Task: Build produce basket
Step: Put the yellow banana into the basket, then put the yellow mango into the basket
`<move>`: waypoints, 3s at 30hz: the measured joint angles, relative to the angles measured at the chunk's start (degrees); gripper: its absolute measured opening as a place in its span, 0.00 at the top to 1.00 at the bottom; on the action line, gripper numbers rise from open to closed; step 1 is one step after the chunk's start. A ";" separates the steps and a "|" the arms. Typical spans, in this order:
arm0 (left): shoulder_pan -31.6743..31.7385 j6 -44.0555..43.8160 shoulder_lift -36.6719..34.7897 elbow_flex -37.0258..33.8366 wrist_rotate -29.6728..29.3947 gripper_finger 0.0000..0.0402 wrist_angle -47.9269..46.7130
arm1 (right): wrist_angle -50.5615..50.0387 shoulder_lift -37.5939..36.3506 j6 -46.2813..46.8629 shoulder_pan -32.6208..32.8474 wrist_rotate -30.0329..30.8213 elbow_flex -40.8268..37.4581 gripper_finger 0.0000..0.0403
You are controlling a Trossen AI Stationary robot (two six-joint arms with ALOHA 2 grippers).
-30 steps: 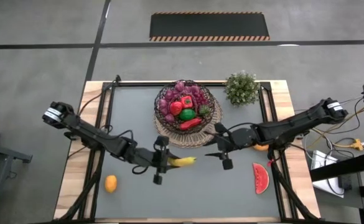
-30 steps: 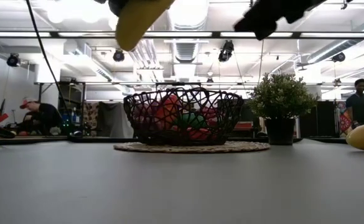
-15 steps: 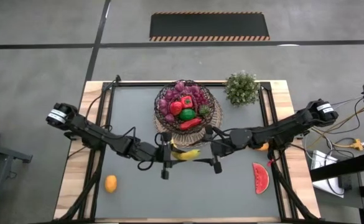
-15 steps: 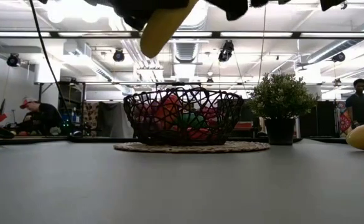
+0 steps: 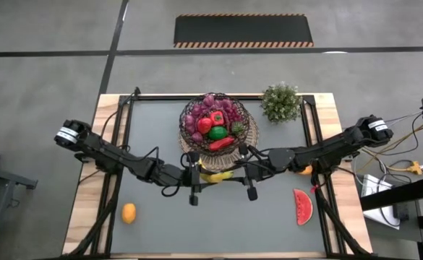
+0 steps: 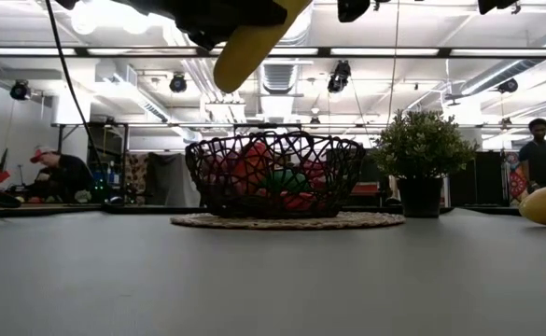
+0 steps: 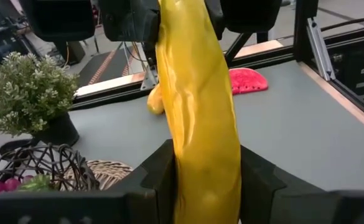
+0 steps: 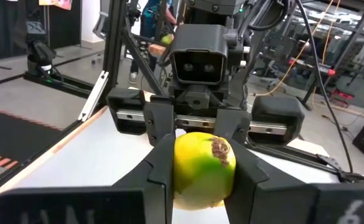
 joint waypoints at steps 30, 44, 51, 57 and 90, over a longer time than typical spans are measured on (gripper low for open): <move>1.22 24.89 -10.99 -0.90 -2.78 0.39 -4.02 | -11.43 -6.87 13.47 -10.50 4.08 0.04 0.81; 2.21 25.25 -23.28 -11.91 -3.13 0.39 3.67 | -7.35 -3.02 25.09 -21.14 2.09 0.09 0.80; 2.21 25.27 -26.74 -14.18 -3.13 0.39 5.39 | -5.02 1.29 23.55 -22.03 -0.45 0.07 0.80; 2.21 26.45 -27.28 -15.06 -3.10 0.39 6.20 | -1.50 6.16 27.01 -22.23 -0.28 0.09 0.80; 2.23 26.63 -27.19 -15.10 -3.08 0.39 6.25 | -29.75 -12.24 37.76 -21.62 1.24 0.07 0.44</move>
